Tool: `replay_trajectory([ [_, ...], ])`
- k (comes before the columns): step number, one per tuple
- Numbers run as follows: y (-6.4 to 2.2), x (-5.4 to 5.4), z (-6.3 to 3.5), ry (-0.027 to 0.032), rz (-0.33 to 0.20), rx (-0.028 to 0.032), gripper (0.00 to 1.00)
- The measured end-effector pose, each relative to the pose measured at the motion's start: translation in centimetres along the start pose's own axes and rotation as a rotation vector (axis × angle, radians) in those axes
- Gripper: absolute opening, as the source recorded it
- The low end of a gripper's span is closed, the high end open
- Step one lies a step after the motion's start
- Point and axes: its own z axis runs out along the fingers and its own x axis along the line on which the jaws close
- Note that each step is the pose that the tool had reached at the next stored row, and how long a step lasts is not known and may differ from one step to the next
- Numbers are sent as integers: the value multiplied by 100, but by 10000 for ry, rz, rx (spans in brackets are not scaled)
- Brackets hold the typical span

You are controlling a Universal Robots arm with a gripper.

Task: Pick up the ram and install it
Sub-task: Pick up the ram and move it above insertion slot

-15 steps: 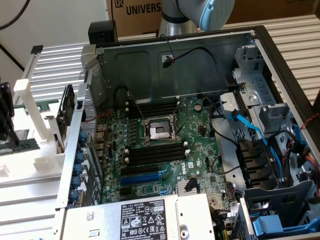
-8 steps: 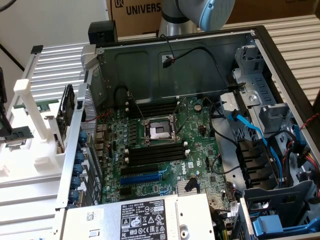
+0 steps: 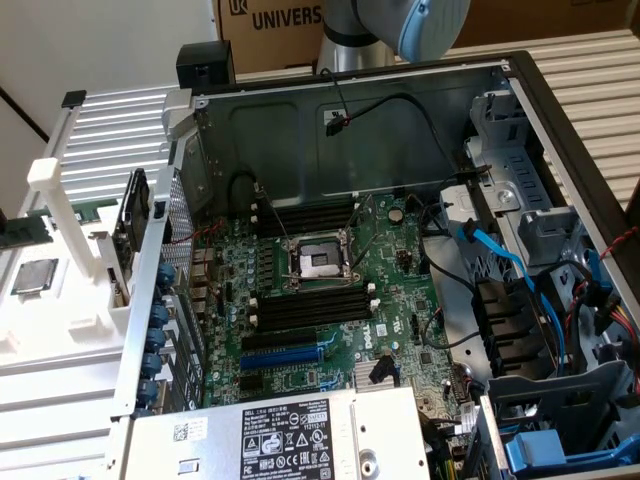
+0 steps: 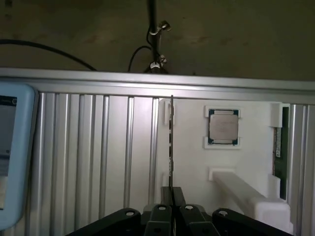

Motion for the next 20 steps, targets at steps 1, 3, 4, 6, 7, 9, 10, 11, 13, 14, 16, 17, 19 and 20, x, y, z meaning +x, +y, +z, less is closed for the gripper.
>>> replay_trajectory([
  [1, -16, 1, -38, 17, 3, -3, 13],
  [3, -51, 3, -125, 50, 6, -10, 13],
  [4, -71, 4, -170, 65, 7, -13, 13],
  [6, -113, 7, -262, 87, 8, -21, 13],
  [7, -155, 9, -353, 105, 8, -28, 13],
  [9, -202, 11, -446, 121, 9, -41, 13],
  [10, -225, 13, -486, 125, 8, -50, 13],
  [11, -250, 14, -528, 128, 8, -62, 13],
  [13, -325, 18, -628, 146, 7, -108, 13],
  [14, -345, 19, -630, 153, 7, -110, 13],
  [16, -360, 20, -630, 168, 48, -112, 13],
  [17, -361, 20, -630, 169, 55, -112, 13],
  [19, -401, 19, -632, 200, 119, -116, 13],
  [20, -438, 20, -637, 202, 119, -115, 13],
])
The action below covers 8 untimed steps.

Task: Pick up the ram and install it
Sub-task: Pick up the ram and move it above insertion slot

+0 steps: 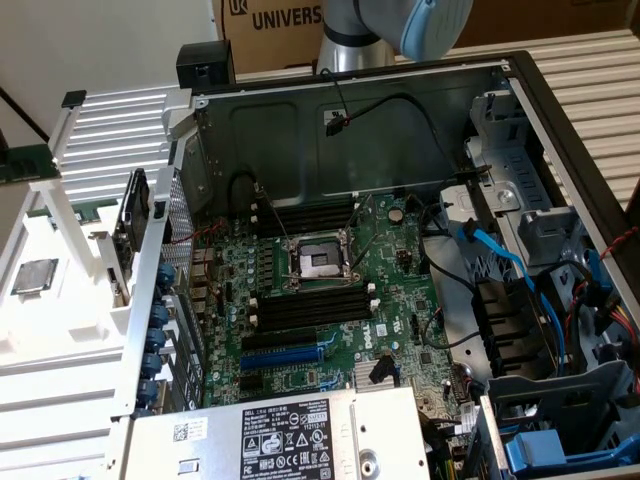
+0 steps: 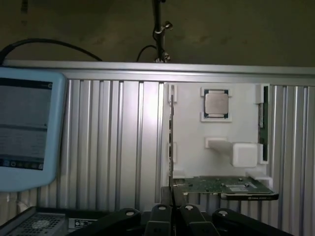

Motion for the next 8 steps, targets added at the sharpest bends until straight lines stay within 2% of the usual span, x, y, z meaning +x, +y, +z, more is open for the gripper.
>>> replay_trajectory([
  [8, -358, 10, -135, 0, 0, 1, 13],
])
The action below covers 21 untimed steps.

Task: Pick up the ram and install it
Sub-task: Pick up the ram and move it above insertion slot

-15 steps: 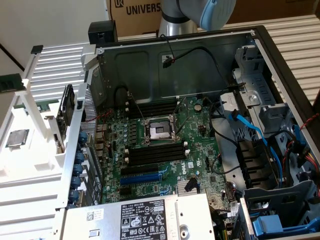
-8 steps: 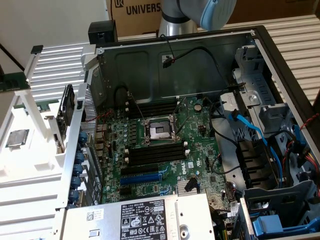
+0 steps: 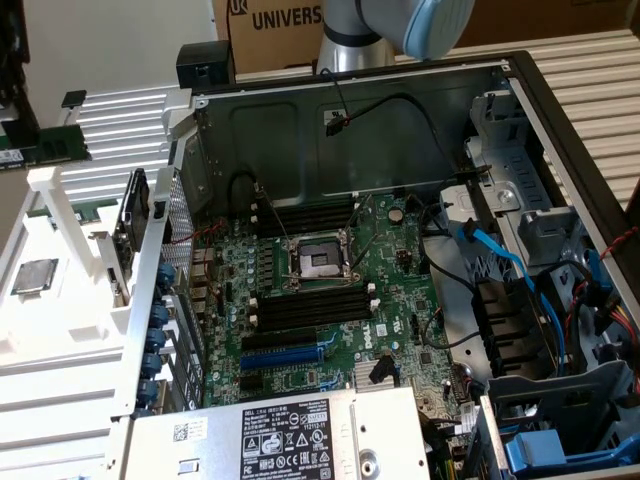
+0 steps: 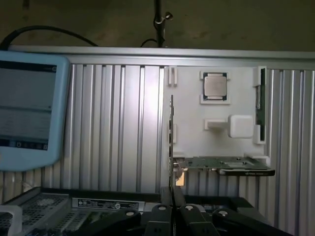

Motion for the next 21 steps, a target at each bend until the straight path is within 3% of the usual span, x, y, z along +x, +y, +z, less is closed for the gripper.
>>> replay_trajectory([
  [5, -275, 6, -62, 0, 0, -1, 13],
  [12, -594, 11, -69, 5, 1, 0, 13],
  [21, -1011, 19, -76, 51, 1, -1, 13],
])
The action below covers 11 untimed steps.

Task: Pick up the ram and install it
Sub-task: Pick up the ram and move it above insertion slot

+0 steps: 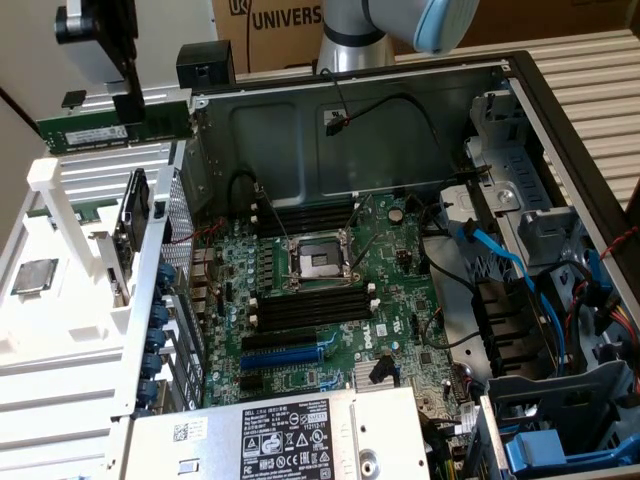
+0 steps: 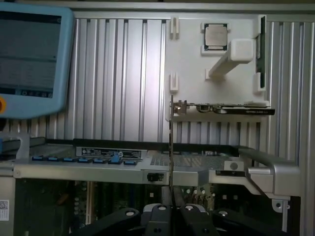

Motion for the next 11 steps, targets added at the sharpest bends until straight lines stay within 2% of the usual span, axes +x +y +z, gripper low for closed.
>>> replay_trajectory([
  [11, -502, 8, -8, 62, 2, -1, 13],
])
